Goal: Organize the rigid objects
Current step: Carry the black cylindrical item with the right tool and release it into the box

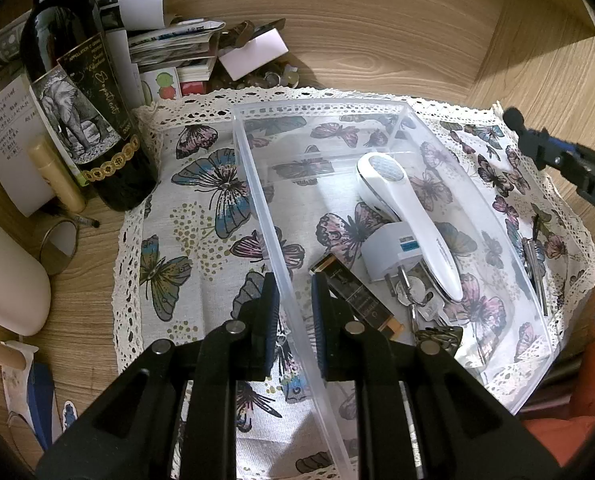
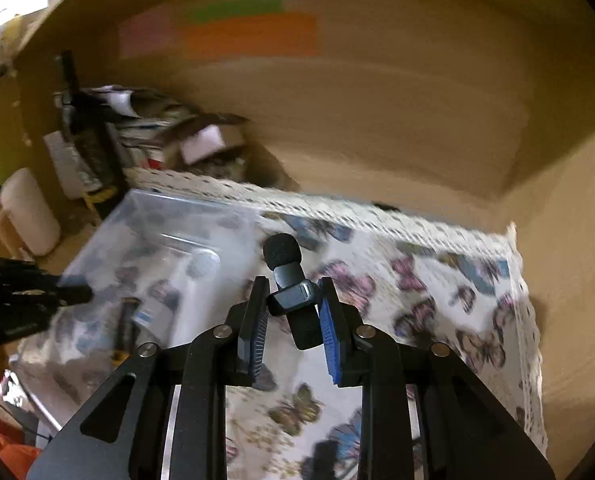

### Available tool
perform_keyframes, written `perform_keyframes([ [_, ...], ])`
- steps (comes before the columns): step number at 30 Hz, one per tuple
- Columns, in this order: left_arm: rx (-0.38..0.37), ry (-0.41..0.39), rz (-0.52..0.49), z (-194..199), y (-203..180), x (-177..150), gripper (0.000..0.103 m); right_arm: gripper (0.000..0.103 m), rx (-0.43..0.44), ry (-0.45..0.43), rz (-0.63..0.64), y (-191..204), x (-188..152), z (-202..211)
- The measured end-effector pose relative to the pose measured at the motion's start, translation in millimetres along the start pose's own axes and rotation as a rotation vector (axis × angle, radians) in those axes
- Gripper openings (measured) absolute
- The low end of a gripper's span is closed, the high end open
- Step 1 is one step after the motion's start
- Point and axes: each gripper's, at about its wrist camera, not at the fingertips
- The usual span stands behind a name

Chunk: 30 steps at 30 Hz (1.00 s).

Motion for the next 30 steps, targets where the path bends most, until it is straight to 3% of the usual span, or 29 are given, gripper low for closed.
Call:
perform_keyframes([
  [7,-0.002,-0.002,0.003,0,-1,-1,0.015,0.022,0.077,-0.04,0.077,37,11,7],
  [13,-0.007,-0.003,0.004,0,-2,-2,0.016,0.022,0.14,-0.023,0.137,67,13,2],
  [21,-0.014,-0.008,0.006,1,-2,-2,0.016,0.022,0.244,0.091,0.231,102,4,-22],
  [28,-0.017,-0.01,0.006,1,-2,-3,0.016,0.023,0.265,0.168,0.275,117,-5,-42],
  [30,-0.017,-0.01,0.006,1,-2,-3,0.016,0.03,0.274,0.183,0.279,117,-6,-44],
])
Point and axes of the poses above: each gripper's, at about its wrist camera, not at the fingertips, and z roughly against the way its jaws point, y to its left, x to its top, and after that the axes turned 10 degrees about -x, right-handed
